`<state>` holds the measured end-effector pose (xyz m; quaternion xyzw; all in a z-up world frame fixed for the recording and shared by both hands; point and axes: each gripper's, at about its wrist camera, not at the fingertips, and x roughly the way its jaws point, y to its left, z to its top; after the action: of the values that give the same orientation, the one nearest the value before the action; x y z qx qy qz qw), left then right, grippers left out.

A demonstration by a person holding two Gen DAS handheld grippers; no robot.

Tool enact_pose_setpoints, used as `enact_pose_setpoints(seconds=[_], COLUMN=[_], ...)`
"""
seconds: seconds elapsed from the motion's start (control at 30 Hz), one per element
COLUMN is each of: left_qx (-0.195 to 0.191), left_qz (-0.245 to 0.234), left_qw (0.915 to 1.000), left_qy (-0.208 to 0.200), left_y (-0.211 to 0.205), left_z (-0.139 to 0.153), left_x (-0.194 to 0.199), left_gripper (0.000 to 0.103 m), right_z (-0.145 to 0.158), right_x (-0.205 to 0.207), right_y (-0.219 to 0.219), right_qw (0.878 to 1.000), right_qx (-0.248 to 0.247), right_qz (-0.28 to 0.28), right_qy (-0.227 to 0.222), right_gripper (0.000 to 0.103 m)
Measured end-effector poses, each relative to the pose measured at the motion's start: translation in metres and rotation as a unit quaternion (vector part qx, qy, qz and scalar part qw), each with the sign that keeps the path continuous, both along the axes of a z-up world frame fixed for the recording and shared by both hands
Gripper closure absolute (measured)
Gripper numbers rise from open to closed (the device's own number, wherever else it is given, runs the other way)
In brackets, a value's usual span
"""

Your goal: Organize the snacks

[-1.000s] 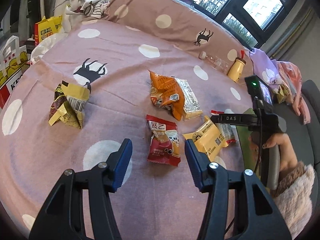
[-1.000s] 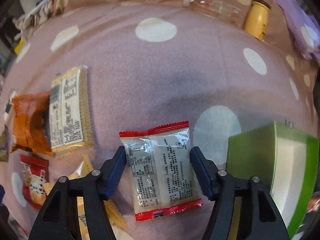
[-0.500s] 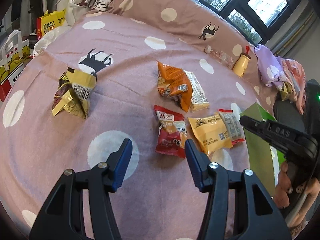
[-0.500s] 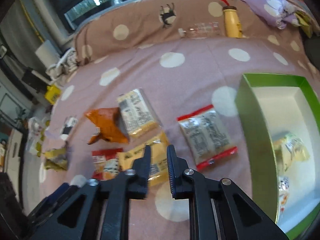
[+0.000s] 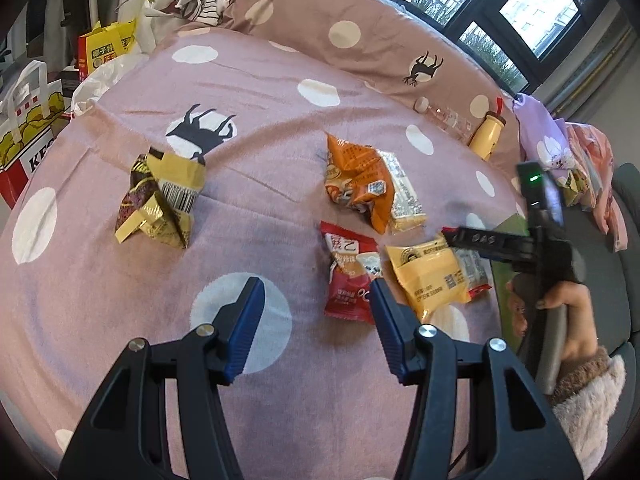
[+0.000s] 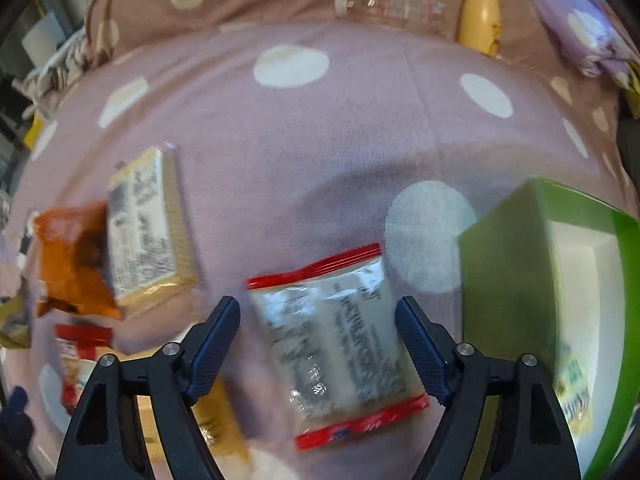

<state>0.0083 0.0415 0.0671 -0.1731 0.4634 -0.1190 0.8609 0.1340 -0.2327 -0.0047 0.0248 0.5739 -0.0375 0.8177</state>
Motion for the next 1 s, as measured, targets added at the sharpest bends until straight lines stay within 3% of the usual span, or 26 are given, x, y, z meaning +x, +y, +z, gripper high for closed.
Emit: enact_pose_setpoints(seconds=[0.1, 0.33, 0.5, 0.6, 0.7, 0.83, 1.0], left_qx=[0.001, 0.007, 0.008, 0.003, 0.006, 0.012, 0.01], left_qz=[-0.004, -0.009, -0.004, -0.003, -0.007, -0.02, -0.041], left_qw=[1.0, 0.9999, 0.9999, 1.0, 0.9998, 0.9994, 0.9983], left_qy=[0.002, 0.001, 0.005, 0.008, 0.018, 0.025, 0.041], left_y=[-0.002, -0.006, -0.005, -0.005, -0.006, -0.008, -0.018], left_z=[0.0, 0.001, -0.001, -0.003, -0.006, -0.009, -0.015], left_x=[0.002, -0.002, -0.002, -0.002, -0.004, -0.006, -0.006], left_gripper=[0.05, 0.05, 0.05, 0.05, 0.05, 0.05, 0.05], right_z=[0.003, 0.031, 0.068, 0.067, 0.05, 0.027, 0.019], right_x=[-0.002, -0.041, -0.099, -0.117, -0.123, -0.117, -0.129], right_y=[-0.008, -0.021, 0.007, 0.042, 0.068, 0.077, 0.061], right_qw=[1.0, 0.992, 0.98, 0.979, 0.982, 0.984, 0.979], right_qx=[0.014, 0.091, 0.136, 0.152, 0.152, 0.161, 0.182], right_qz=[-0.012, -0.049, -0.04, -0.014, -0.031, -0.03, -0.063], right_qy=[-0.018, -0.075, -0.14, -0.137, -0.112, -0.071, -0.073], right_gripper=[0.035, 0.036, 0.036, 0.036, 0.036, 0.035, 0.029])
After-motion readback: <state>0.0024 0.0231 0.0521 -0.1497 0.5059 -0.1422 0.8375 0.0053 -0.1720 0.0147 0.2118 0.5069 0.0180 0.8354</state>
